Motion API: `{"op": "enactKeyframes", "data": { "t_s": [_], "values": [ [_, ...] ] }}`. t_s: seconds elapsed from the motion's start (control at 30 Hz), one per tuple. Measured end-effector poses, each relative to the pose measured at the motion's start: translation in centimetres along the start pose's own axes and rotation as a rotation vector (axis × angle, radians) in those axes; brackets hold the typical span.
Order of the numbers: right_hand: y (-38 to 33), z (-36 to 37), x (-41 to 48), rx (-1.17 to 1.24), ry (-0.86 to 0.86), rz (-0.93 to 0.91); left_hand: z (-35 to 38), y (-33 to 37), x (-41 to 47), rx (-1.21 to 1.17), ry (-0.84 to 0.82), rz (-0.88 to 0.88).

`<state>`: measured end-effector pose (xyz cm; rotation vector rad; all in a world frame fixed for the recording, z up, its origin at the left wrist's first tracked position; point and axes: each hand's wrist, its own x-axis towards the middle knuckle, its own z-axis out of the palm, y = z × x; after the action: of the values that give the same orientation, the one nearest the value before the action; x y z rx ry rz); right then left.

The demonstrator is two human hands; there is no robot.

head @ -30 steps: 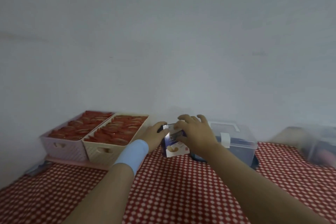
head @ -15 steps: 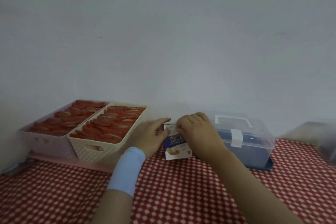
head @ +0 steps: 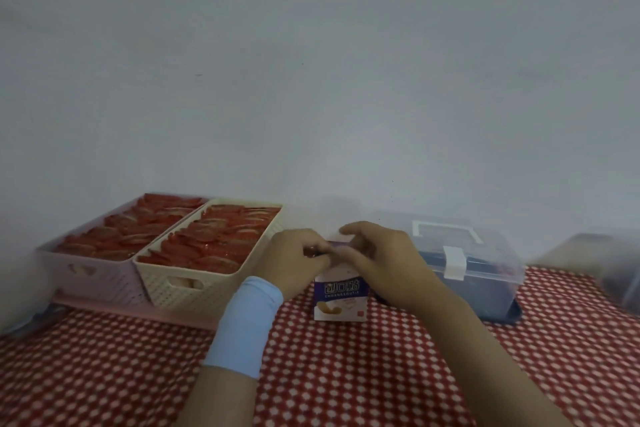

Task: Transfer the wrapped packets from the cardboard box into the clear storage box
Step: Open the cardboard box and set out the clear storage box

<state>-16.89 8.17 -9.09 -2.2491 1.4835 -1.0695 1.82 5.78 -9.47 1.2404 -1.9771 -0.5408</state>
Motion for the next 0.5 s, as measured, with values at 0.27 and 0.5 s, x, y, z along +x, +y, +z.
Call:
{"op": "enactKeyframes", "data": {
  "t_s": [0.27,0.5],
  "values": [
    [0.2,-1.0,0.8,-0.083,-0.083,0.063,0.0,0.4,0.1,0.028,-0.006,0.060],
    [-0.2,-1.5,0.8,-0.136,-0.047,0.043,-0.3,0.4,0.5,0.026,-0.016,0.052]
  ]
}}
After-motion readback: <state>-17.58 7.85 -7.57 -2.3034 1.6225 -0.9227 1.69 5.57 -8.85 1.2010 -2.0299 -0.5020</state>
